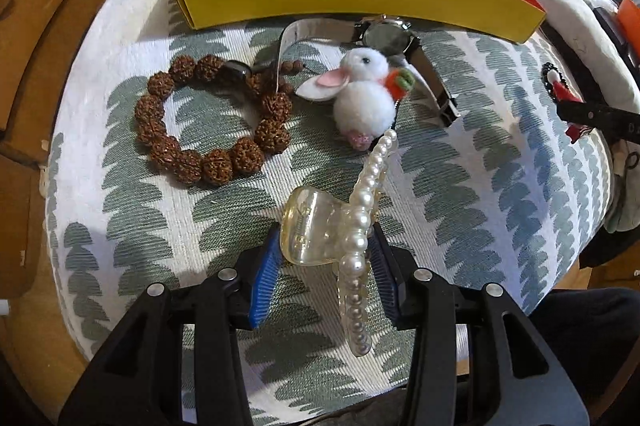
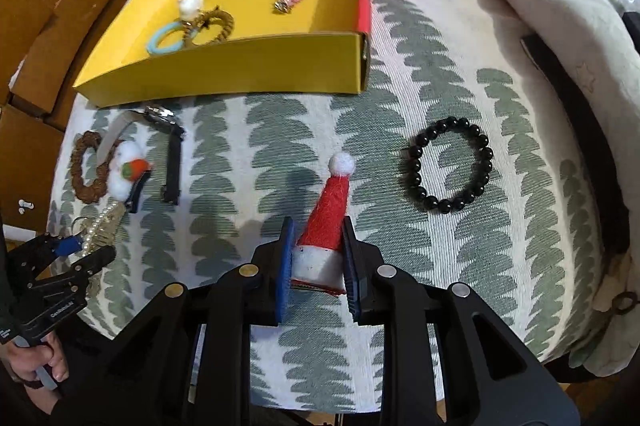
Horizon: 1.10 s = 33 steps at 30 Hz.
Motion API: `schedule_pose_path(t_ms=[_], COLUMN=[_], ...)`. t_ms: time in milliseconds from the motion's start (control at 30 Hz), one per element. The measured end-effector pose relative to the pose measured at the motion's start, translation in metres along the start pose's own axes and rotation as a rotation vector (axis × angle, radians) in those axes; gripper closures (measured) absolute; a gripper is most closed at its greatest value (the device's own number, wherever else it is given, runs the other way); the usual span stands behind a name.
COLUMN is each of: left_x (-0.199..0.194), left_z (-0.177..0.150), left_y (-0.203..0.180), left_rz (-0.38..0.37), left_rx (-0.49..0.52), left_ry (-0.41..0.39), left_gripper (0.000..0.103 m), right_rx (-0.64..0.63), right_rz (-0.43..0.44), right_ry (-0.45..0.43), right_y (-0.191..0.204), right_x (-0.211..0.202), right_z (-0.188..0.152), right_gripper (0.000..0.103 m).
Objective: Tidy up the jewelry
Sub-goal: 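Carry both clips out of the box and release them onto the bedspread, then move the left tool to the blue bangle while the right tool approaches the gold chain clip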
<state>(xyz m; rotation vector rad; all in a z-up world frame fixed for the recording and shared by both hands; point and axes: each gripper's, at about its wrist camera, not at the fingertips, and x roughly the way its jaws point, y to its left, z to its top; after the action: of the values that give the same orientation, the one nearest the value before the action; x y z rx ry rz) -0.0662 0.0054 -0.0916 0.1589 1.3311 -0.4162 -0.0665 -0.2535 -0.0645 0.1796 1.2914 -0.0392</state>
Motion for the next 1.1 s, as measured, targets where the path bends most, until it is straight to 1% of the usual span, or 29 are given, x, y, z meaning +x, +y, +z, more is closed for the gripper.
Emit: schedule_pose_path(t_ms=[67, 133, 200, 233, 300, 367, 433, 533, 600, 633, 700, 767, 833, 900, 1000, 1100], left_x=[0.001, 0.0, -0.002, -0.004, -0.008, -0.013, -0.018, -0.031, -0.04, -0.044, -0.051, -0.058, -0.065, -0.068, -0.061, -0.043], left_z=[0.002, 0.0, 0.004, 0.007, 0.01, 0.014, 0.016, 0.025, 0.028, 0.032, 0.041, 0.056, 0.069, 0.091, 0.12, 0.146], left_y=[0.0, 0.004, 0.008, 0.011, 0.013, 0.016, 0.016, 0.017, 0.014, 0.011, 0.007, 0.005, 0.002, 0.005, 0.011, 0.013], left_rz=[-0.002, -0.009, -0.014, -0.015, -0.011, -0.024, -0.031, -0.037, -0.048, -0.057, -0.085, -0.106, -0.108, -0.111, -0.109, -0.07], left_rx=[-0.002, -0.007, -0.021, -0.025, -0.026, -0.036, -0.035, -0.035, -0.04, -0.044, -0.042, -0.045, -0.053, -0.078, -0.118, -0.144], left_ry=[0.004, 0.004, -0.001, -0.008, -0.022, -0.029, -0.04, -0.068, -0.087, -0.094, -0.1, -0.109, -0.124, -0.127, -0.113, -0.068], left_gripper=[0.059, 0.058, 0.048, 0.047, 0.039, 0.037, 0.035, 0.033, 0.027, 0.027, 0.021, 0.02, 0.016, 0.014, 0.013, 0.013], right_rx=[-0.002, 0.001, 0.0, 0.001, -0.004, -0.002, -0.005, 0.002, 0.005, 0.002, 0.001, -0.006, -0.028, -0.034, -0.013, 0.004], right_rz=[-0.025, -0.024, -0.015, -0.013, -0.026, -0.041, -0.045, -0.033, -0.008, 0.001, 0.036, 0.059, 0.068, 0.083, 0.115, 0.08], right_ry=[0.002, 0.005, -0.011, -0.018, -0.026, -0.039, -0.052, -0.076, -0.105, -0.116, -0.154, -0.173, -0.211, -0.233, -0.234, -0.207], right_y=[-0.002, -0.004, -0.005, -0.004, -0.004, -0.004, -0.004, -0.003, 0.001, 0.002, 0.006, 0.015, 0.025, 0.031, 0.034, 0.036], right_x=[0.003, 0.004, 0.002, 0.001, -0.001, -0.004, -0.006, -0.011, -0.017, -0.021, -0.027, -0.034, -0.043, -0.046, -0.039, -0.02], right_z=[0.001, 0.002, 0.002, 0.003, 0.004, 0.006, 0.007, 0.01, 0.015, 0.018, 0.024, 0.037, 0.05, 0.066, 0.092, 0.117], right_gripper=[0.074, 0.074, 0.074, 0.072, 0.063, 0.046, 0.04, 0.04, 0.04, 0.04, 0.04, 0.04, 0.04, 0.04, 0.04, 0.04])
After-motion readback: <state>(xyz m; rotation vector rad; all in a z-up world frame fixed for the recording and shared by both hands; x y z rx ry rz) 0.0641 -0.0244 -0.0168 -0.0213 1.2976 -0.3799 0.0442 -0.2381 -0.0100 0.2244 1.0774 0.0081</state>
